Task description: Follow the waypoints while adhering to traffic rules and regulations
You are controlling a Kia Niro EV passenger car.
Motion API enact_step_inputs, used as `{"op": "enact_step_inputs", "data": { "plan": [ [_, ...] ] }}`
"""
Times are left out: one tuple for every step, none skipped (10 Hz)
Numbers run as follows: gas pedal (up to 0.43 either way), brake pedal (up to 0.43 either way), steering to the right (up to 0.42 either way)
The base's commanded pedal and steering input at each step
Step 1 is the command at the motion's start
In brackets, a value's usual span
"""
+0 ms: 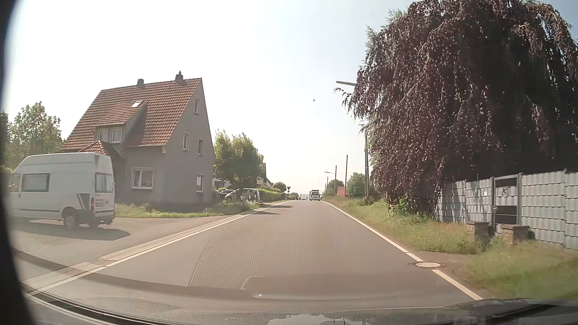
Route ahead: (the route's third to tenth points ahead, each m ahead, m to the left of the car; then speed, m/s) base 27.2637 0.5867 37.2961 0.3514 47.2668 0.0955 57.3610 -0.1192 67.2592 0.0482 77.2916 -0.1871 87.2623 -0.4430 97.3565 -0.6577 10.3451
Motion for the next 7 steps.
{"op": "enact_step_inputs", "data": {
  "plan": [
    [0.319, 0.0, 0.013],
    [0.319, 0.0, 0.006],
    [0.331, 0.0, 0.002],
    [0.331, 0.0, 0.0],
    [0.331, 0.0, 0.0],
    [0.331, 0.0, 0.0],
    [0.331, 0.0, 0.001]
  ]
}}
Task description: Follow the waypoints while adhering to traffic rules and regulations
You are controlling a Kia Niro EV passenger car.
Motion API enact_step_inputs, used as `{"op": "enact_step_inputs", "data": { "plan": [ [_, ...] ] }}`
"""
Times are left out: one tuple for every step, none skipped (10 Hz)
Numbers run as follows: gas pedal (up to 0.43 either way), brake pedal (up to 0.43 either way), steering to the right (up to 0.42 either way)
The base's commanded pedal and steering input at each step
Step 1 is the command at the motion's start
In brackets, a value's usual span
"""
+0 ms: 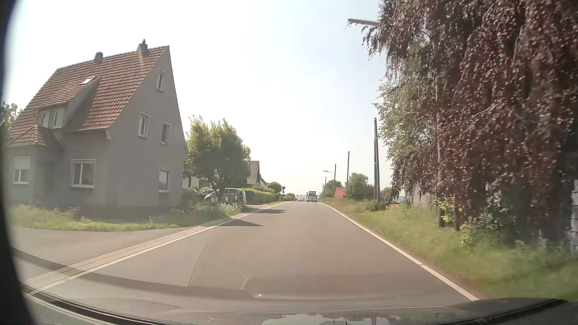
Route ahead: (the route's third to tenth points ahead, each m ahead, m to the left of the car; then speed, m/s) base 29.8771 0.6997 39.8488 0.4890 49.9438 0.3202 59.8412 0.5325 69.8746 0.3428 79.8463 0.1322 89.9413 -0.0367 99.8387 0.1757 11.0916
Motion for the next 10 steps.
{"op": "enact_step_inputs", "data": {
  "plan": [
    [0.331, 0.0, 0.004],
    [0.331, 0.0, 0.004],
    [0.331, 0.0, 0.006],
    [0.331, 0.0, 0.01],
    [0.331, 0.0, 0.01],
    [0.331, 0.0, 0.01],
    [0.339, 0.0, 0.009],
    [0.339, 0.0, 0.006],
    [0.339, 0.0, 0.005],
    [0.339, 0.0, 0.004]
  ]
}}
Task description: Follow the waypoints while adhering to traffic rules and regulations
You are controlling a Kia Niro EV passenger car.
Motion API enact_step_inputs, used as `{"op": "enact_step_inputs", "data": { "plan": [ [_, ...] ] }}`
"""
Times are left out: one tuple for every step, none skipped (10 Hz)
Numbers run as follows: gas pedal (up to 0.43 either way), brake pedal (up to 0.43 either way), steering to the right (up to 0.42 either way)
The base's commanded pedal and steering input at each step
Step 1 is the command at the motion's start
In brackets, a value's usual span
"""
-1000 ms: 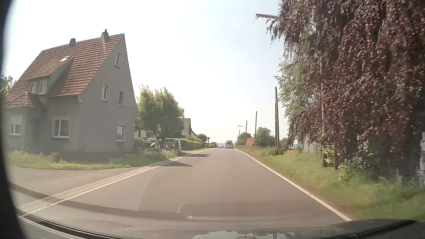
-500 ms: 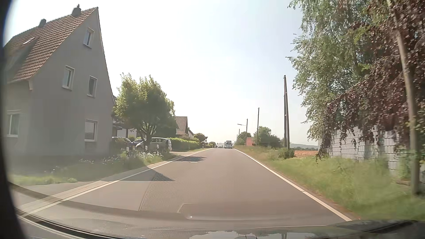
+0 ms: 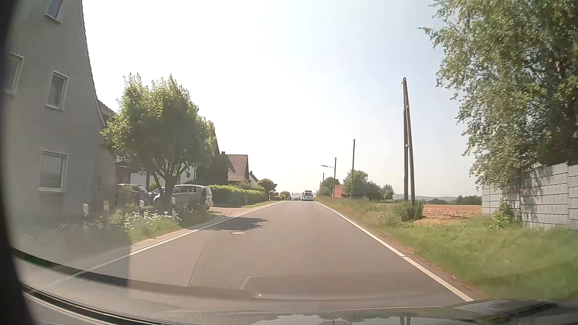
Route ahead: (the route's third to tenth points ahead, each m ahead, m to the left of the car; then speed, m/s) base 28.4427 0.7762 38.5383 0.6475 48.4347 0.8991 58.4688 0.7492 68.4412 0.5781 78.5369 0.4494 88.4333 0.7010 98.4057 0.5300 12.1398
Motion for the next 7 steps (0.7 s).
{"op": "enact_step_inputs", "data": {
  "plan": [
    [0.339, 0.0, 0.004],
    [0.339, 0.0, 0.002],
    [0.339, 0.0, 0.0],
    [0.339, 0.0, -0.001],
    [0.339, 0.0, 0.0],
    [0.339, 0.0, -0.001],
    [0.339, 0.0, 0.0]
  ]
}}
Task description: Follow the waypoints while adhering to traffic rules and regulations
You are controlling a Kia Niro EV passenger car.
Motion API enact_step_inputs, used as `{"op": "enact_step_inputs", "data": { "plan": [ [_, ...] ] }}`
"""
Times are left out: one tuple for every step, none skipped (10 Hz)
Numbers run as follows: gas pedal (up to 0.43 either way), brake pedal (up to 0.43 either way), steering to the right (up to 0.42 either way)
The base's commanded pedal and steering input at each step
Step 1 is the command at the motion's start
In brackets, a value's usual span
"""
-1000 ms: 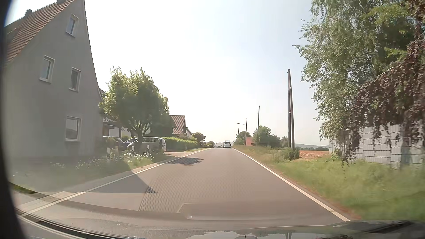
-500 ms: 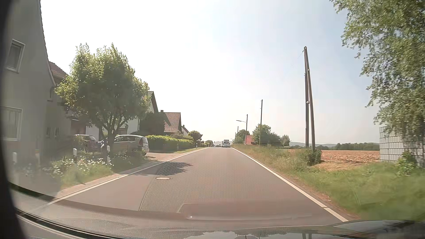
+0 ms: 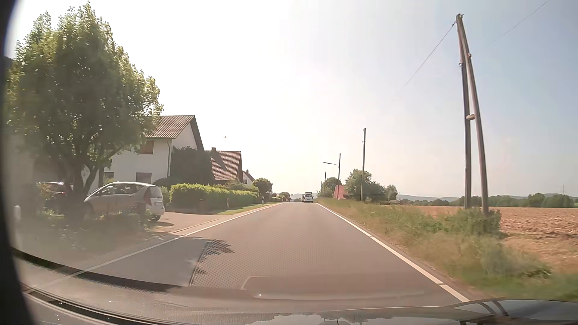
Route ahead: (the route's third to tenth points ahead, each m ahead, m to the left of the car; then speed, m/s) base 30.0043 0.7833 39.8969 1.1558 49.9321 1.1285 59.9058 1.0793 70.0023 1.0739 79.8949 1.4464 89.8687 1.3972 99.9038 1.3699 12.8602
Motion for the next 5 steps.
{"op": "enact_step_inputs", "data": {
  "plan": [
    [0.331, 0.0, 0.002],
    [0.319, 0.0, 0.002],
    [0.311, 0.0, 0.004],
    [0.287, 0.0, 0.005],
    [0.287, 0.0, 0.006]
  ]
}}
